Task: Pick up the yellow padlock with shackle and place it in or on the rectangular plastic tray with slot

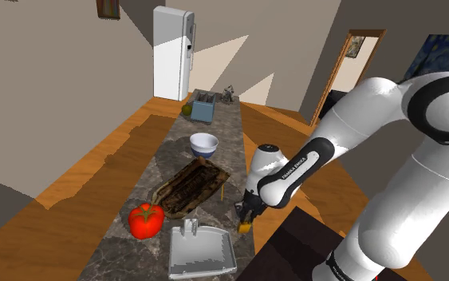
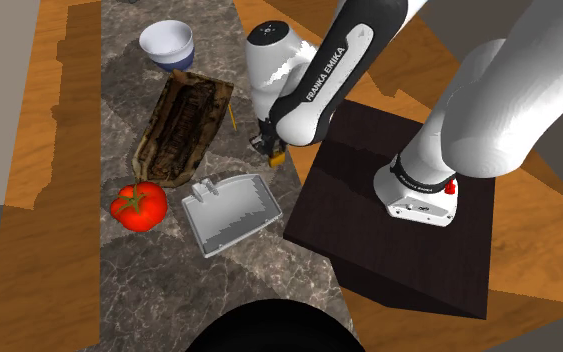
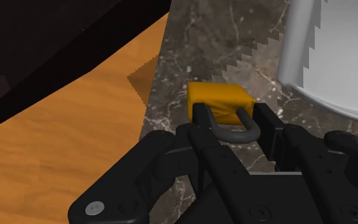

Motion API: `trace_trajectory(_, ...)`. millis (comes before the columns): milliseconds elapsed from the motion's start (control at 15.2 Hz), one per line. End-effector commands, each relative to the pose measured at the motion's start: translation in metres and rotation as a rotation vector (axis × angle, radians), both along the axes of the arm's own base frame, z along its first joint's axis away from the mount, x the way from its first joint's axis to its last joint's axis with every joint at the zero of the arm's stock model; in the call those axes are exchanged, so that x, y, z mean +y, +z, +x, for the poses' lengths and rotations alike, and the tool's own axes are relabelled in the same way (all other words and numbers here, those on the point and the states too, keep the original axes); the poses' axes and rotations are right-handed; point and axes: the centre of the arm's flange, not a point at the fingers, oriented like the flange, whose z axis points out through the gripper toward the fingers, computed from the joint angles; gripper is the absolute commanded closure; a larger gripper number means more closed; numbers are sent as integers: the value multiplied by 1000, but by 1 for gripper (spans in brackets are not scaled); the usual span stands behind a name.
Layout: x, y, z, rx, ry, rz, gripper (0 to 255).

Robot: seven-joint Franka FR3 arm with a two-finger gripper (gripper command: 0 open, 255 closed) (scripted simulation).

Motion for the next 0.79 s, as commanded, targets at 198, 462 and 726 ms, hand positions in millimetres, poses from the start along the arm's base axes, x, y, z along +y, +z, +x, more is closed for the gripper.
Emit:
trace_trajectory(198,0,27,-1,1,0,0,255)
trace_trajectory(462,0,48,-1,1,0,0,255)
trace_trajectory(726,0,69,-1,1,0,0,255)
